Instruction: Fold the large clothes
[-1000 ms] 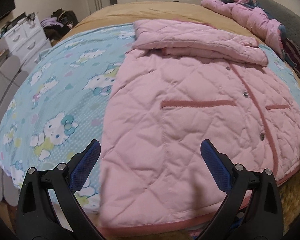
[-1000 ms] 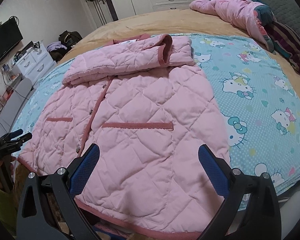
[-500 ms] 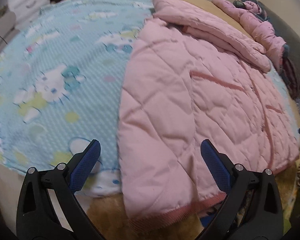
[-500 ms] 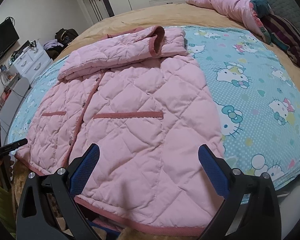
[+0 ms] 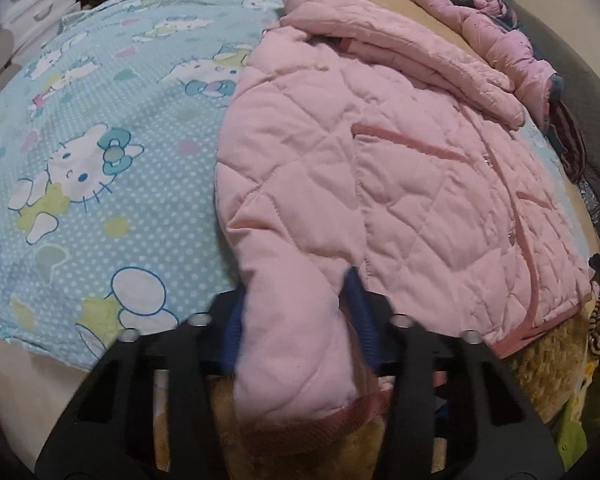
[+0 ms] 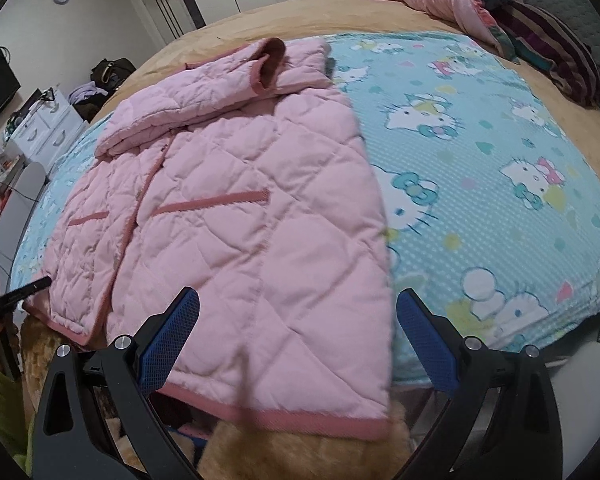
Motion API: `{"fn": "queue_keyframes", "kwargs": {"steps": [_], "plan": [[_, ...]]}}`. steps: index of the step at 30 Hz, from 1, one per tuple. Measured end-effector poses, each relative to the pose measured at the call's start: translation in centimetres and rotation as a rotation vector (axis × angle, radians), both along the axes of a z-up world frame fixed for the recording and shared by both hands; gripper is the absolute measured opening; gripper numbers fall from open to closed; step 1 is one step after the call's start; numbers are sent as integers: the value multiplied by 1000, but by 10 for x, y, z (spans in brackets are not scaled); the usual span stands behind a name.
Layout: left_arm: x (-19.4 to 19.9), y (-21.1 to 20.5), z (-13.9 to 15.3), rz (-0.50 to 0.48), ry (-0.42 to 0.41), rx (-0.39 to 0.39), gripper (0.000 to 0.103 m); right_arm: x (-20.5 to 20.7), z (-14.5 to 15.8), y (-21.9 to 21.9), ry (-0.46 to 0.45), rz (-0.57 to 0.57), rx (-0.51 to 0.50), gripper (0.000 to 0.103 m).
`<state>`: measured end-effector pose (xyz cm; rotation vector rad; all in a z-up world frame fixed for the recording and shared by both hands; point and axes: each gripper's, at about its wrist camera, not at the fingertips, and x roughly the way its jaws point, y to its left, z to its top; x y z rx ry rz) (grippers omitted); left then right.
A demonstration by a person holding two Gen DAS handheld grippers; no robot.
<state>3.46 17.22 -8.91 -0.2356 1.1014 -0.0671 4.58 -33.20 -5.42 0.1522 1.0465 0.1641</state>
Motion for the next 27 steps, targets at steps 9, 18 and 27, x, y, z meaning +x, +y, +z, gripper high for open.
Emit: {"fn": "queue_keyframes", "kwargs": {"steps": [9, 18, 27], "plan": [[3, -3, 3, -36, -1, 11, 22, -6, -30, -17, 153, 50, 96, 98], [0, -1, -10, -12, 34, 8, 48, -1, -52, -10, 224, 132, 186, 73], [-4, -10, 7, -2, -28, 9, 16, -10, -23, -10, 72, 189, 269, 28]]}}
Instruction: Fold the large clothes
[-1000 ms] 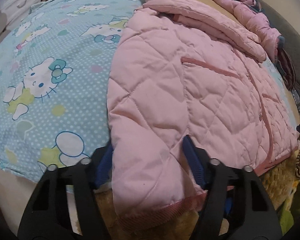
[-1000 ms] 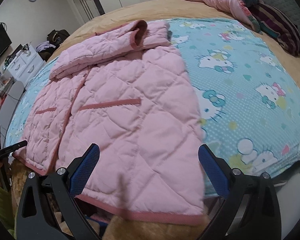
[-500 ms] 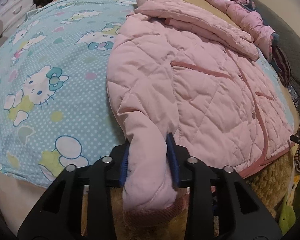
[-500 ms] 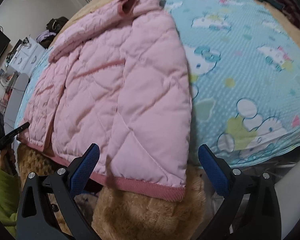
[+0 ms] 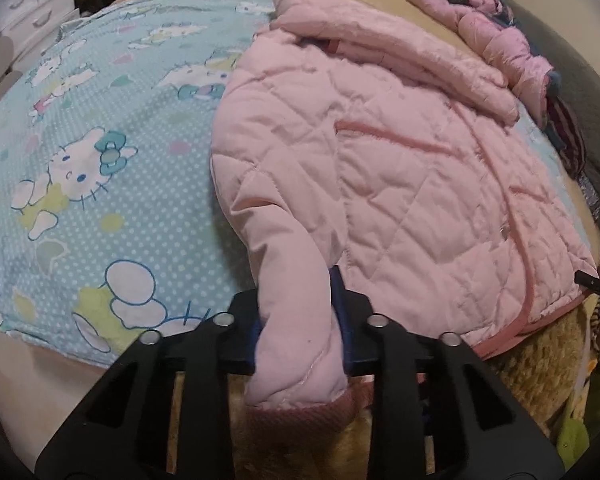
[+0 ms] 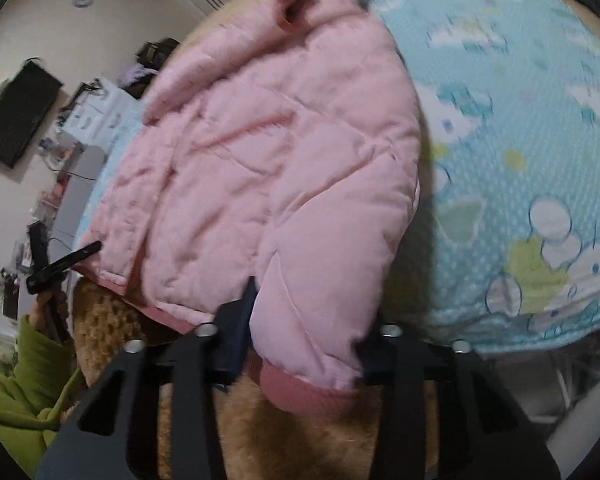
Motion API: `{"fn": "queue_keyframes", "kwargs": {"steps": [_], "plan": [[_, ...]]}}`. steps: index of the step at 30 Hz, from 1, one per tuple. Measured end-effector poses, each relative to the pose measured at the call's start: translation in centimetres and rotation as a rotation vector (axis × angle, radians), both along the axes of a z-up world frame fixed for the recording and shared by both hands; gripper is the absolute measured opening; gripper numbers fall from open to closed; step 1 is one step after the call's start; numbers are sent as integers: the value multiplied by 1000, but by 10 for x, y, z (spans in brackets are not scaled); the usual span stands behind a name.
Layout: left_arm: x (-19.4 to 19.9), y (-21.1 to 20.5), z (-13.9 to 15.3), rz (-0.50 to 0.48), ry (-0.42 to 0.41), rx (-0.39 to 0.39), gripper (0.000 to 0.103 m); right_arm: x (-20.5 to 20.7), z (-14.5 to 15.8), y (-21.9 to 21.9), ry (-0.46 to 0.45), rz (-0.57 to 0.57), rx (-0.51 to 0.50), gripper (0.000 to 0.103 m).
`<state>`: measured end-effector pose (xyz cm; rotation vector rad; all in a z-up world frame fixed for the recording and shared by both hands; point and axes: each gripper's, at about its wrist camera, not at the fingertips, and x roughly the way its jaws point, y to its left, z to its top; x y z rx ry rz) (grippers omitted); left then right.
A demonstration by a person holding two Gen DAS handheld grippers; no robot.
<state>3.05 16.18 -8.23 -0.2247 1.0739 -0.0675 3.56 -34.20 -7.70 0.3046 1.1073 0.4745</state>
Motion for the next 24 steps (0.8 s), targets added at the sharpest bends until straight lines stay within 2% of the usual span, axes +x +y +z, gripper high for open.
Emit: {"fn": "queue_keyframes", "kwargs": {"steps": [4, 10, 15, 24], "plan": [[-1, -1, 23, -1, -86, -27, 13, 3, 30, 3, -103, -2, 20, 23], [7, -5, 63, -7, -207, -33, 13, 18, 68, 7, -226, -24, 96, 21], [16, -14, 88, -9, -270, -7, 13, 31, 90, 4, -283, -54, 133, 20], [33, -22, 117, -19, -348, 0, 13, 49, 105, -3, -328, -112, 183, 19]]}}
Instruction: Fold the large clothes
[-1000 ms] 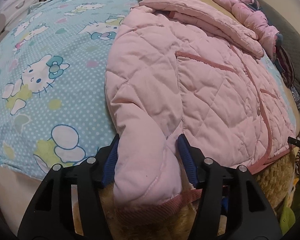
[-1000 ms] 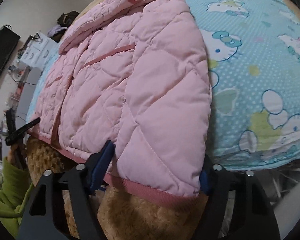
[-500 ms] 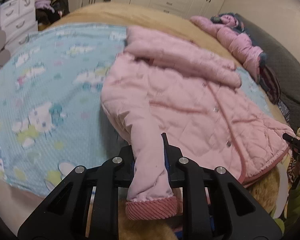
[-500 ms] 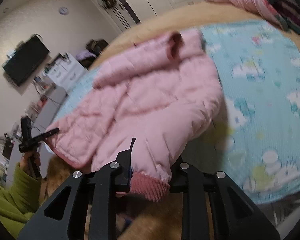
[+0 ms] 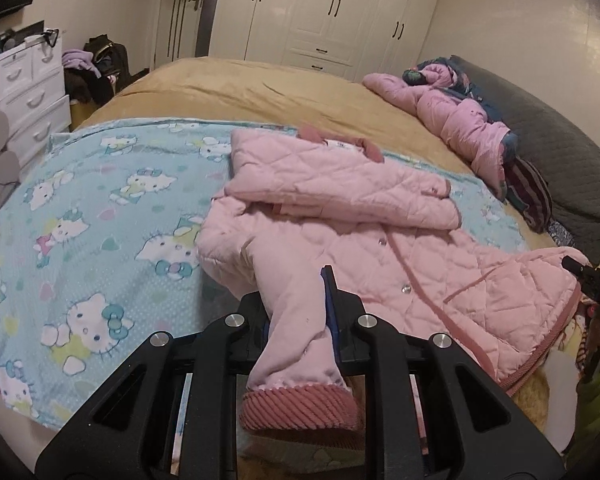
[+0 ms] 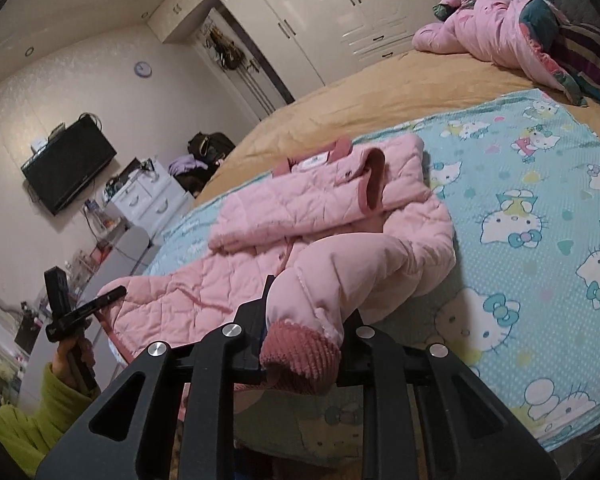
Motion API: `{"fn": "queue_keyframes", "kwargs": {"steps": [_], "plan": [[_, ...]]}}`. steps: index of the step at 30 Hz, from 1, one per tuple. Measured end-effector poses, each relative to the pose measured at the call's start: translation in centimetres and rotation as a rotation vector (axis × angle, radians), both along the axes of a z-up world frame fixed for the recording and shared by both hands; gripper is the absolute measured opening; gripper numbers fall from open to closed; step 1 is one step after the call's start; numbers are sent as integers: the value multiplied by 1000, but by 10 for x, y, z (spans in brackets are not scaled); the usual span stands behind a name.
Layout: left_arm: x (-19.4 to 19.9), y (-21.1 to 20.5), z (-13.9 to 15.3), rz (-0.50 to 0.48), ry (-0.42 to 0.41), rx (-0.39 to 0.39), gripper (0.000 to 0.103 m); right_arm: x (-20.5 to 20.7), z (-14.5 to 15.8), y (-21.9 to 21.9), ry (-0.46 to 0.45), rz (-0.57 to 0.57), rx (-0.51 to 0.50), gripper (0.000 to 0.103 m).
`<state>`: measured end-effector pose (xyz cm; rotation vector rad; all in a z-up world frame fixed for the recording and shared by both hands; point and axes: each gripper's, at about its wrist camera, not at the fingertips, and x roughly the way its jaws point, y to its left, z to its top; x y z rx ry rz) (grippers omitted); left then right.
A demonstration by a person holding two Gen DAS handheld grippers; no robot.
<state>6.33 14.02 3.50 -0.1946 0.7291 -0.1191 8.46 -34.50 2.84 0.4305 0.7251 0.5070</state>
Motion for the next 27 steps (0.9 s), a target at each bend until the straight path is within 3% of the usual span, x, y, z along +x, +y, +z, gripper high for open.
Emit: {"fn": "queue_keyframes", "kwargs": {"steps": [9, 16, 27], "plan": [[13, 4, 9, 7, -31, -18, 13, 14, 6, -10, -19, -48, 52, 19], [27, 19, 17, 37, -56, -100, 13, 32, 9, -17, -32, -88, 109, 19], [59, 30, 38, 70, -109, -120, 13, 68, 24, -26, -60, -157, 162, 19]]}}
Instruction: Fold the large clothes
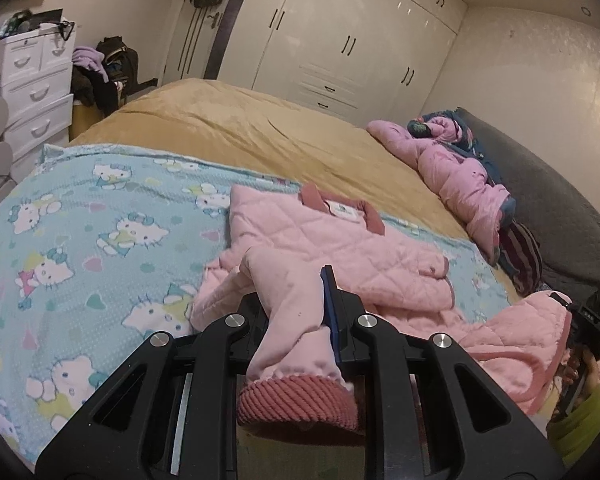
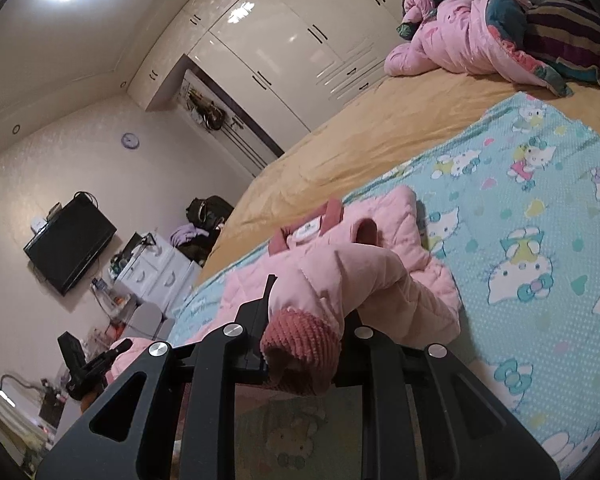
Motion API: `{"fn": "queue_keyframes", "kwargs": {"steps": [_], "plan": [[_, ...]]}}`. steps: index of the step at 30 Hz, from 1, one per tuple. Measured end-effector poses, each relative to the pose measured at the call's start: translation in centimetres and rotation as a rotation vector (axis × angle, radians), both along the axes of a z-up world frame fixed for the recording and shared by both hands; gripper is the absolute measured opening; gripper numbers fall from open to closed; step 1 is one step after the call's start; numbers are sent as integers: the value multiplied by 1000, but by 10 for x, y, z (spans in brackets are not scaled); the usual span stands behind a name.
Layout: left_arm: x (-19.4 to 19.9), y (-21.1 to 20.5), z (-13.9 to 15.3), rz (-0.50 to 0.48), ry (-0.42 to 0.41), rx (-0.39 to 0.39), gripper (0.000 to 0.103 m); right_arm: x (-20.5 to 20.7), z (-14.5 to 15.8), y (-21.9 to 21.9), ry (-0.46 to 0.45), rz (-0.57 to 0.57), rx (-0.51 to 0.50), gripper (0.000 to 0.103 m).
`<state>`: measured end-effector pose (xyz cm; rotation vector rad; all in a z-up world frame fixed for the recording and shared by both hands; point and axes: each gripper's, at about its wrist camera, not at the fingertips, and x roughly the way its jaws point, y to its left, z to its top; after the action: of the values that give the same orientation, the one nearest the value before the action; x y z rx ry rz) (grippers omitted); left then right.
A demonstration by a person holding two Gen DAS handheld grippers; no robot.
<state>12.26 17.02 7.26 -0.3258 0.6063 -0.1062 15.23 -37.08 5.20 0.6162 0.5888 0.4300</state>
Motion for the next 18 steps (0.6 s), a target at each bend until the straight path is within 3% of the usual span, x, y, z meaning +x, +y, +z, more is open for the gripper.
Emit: {"fn": "queue_keyframes", "kwargs": {"steps": [18], "plan": [[57, 7, 14, 46, -59, 12, 13, 64, 14, 4, -56, -53, 0, 18]]}}
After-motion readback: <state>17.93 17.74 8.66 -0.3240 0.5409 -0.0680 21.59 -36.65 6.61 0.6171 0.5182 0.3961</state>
